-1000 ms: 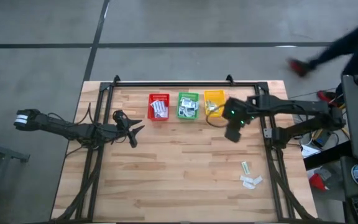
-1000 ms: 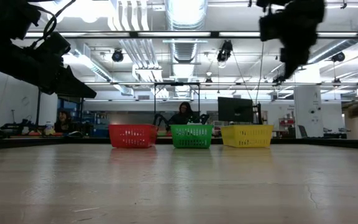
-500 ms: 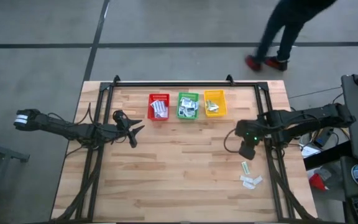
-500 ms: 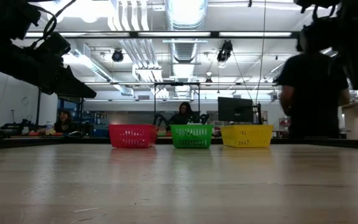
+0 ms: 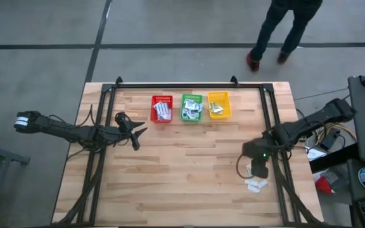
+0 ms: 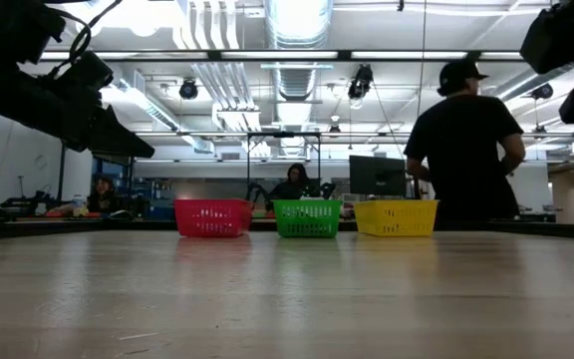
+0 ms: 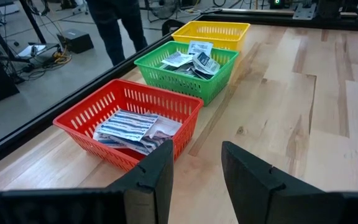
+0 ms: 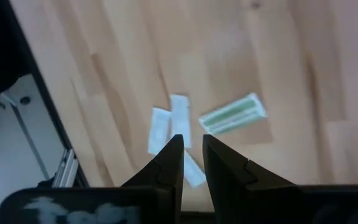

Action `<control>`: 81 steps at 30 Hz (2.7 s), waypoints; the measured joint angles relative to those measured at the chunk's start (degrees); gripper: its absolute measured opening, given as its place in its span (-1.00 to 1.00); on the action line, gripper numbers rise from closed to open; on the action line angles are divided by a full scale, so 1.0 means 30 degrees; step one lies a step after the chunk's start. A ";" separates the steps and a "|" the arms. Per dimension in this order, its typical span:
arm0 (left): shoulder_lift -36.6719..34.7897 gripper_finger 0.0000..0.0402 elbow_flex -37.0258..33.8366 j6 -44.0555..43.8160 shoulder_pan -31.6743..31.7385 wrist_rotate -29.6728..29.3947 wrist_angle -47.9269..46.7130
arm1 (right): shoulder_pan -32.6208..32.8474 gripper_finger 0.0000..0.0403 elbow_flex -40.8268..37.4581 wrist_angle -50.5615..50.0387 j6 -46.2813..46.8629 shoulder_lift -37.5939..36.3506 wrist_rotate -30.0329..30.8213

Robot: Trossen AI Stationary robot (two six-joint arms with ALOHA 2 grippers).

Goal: Pick & Place First Aid Supplies
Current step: Put the green bandage into the yellow basket

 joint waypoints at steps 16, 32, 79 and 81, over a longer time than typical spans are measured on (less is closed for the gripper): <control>0.0003 -0.34 0.0000 -0.0045 0.0005 0.0007 -0.0001 | 0.3459 -0.69 -0.0018 0.2838 -0.0209 0.5791 0.0370; 0.0000 -0.34 0.0000 -0.0117 0.0006 0.0101 -0.0001 | 0.3585 -0.31 -0.0113 0.4144 0.1803 0.7905 0.0785; 0.0006 -0.34 0.0004 -0.0255 0.0001 0.0226 -0.0007 | 0.4336 -0.24 -0.2094 0.7527 0.4135 0.8609 0.4253; 0.0002 -0.34 0.0004 -0.0255 0.0007 0.0226 -0.0001 | 0.4336 -0.25 -0.2005 0.7481 0.4143 0.8928 0.4281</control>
